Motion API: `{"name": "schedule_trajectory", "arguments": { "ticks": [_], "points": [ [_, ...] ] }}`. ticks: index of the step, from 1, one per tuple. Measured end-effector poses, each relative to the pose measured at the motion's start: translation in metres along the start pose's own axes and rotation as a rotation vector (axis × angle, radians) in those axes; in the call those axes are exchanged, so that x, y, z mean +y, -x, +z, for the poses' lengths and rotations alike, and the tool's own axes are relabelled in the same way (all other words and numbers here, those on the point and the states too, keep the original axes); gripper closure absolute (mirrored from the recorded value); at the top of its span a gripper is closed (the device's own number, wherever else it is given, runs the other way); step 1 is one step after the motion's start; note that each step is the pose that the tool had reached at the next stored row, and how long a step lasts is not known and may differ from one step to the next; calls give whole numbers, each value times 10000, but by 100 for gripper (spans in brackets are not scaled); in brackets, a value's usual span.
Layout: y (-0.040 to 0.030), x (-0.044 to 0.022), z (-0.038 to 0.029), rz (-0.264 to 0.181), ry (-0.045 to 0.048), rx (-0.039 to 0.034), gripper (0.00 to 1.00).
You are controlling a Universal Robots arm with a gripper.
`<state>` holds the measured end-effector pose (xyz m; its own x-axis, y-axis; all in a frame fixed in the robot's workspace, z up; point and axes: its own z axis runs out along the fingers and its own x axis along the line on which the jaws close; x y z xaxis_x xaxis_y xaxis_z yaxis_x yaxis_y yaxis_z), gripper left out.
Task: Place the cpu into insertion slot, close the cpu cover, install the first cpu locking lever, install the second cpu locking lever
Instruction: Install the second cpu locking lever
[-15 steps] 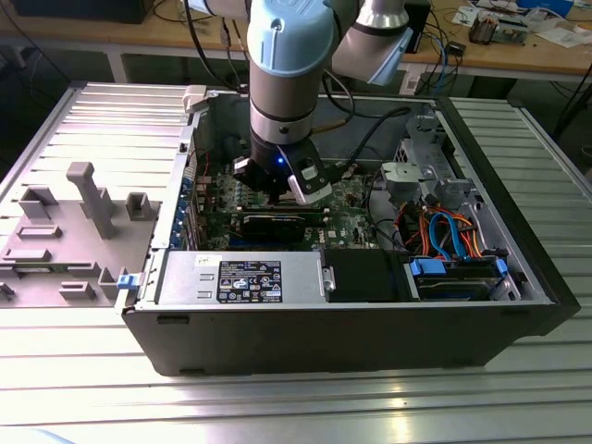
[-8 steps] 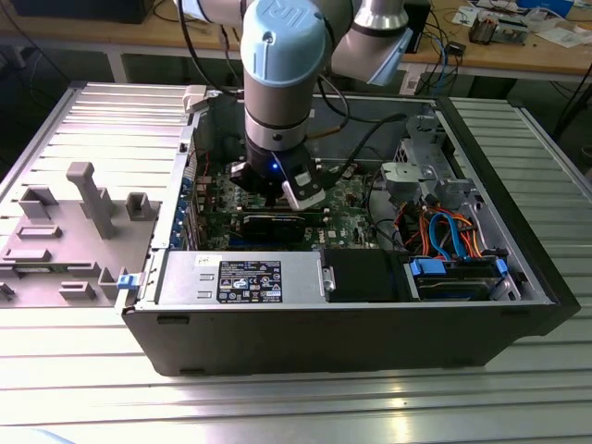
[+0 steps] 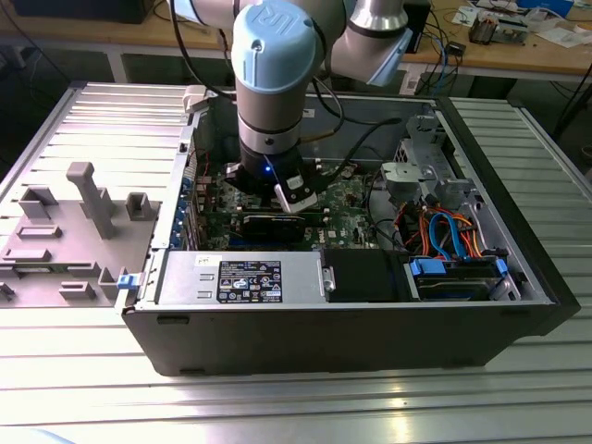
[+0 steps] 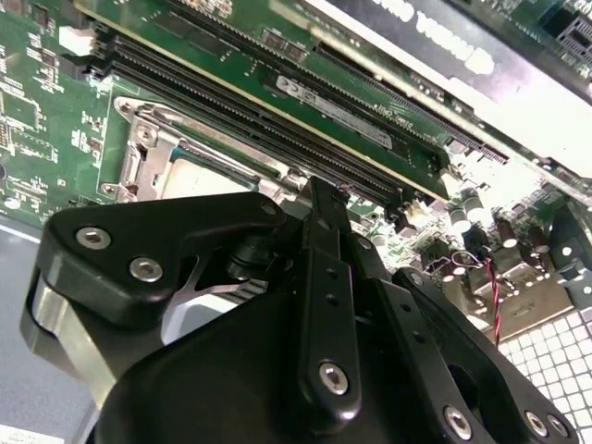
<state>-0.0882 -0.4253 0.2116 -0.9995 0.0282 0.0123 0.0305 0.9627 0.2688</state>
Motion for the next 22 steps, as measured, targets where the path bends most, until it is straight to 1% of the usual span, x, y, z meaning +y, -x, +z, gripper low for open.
{"name": "schedule_trajectory", "arguments": {
  "ticks": [2,8,9,10,11,14,18,22],
  "points": [
    [-1,-3,15,67,59,-18,89],
    [-3,-14,73,244,180,-62,89],
    [-3,-15,82,259,209,-64,89],
    [-3,-17,96,272,265,-67,89],
    [-2,-19,105,275,289,-67,89],
    [-5,-23,122,277,332,-66,89],
    [-25,-15,131,278,368,-64,89],
    [-29,-9,149,277,437,-61,89]
  ]
}}
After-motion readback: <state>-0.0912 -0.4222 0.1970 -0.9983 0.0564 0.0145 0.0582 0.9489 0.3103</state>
